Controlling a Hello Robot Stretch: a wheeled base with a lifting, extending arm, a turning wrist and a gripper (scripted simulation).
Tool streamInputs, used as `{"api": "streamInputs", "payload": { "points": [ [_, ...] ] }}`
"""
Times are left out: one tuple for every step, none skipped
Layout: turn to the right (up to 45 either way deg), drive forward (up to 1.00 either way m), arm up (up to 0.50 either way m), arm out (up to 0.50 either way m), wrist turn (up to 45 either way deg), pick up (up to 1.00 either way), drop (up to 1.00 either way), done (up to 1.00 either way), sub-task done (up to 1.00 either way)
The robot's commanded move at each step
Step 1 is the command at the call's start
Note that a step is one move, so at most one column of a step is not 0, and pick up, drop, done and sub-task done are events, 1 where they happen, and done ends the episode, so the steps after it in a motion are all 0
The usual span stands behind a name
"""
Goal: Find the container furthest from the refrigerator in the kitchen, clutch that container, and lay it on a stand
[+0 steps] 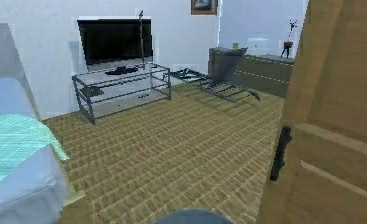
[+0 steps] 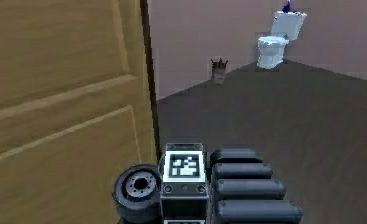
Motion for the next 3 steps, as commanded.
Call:
{"api": "streamInputs", "payload": {
  "points": [
    [-3.0, 0.0, 0.0, 0.0, 0.0, 0.0, 0.0, 0.0, 0.0],
    [0.0, 0.85, 0.0, 0.0, 0.0, 0.0, 0.0, 0.0, 0.0],
    [-6.0, 0.0, 0.0, 0.0, 0.0, 0.0, 0.0, 0.0, 0.0]
  ]
}}
